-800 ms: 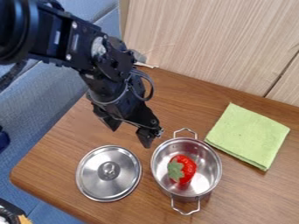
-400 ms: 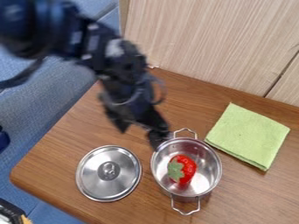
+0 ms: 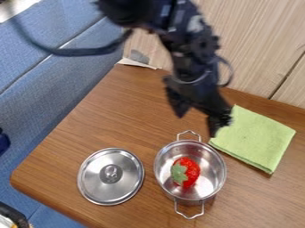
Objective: Take the green cloth and move the left upper side of the table
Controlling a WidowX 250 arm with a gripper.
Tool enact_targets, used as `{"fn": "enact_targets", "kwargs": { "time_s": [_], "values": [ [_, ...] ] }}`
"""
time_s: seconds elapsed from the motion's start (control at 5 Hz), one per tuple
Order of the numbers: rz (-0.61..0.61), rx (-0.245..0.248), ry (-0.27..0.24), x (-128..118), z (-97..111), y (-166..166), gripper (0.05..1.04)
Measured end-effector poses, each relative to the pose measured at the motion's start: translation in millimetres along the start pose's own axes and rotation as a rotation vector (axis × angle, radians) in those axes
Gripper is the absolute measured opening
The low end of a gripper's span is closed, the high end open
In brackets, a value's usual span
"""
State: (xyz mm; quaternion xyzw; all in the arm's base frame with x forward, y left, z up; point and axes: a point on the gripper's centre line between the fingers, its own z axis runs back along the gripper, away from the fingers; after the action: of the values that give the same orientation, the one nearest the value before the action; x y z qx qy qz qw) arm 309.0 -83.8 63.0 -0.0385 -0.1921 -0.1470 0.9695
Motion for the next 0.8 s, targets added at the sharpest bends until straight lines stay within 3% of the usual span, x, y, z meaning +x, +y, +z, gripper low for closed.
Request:
{"fn": "enact_targets", "kwargs": {
  "time_s": [0.2,0.4,0.6,0.8],
  "values": [
    [-0.044,-0.02,0.019,25.1,-23.2,-15.8,1.001],
    [-0.105,-0.023,0.07,40.2,-49.4,-33.2,1.001],
    [-0.179,-0.015,0.144,48.5,-77.9,-51.8,1.001],
    [-0.216,-0.013,0.183,52.0,-91.7,-59.2,1.001]
  ]
}}
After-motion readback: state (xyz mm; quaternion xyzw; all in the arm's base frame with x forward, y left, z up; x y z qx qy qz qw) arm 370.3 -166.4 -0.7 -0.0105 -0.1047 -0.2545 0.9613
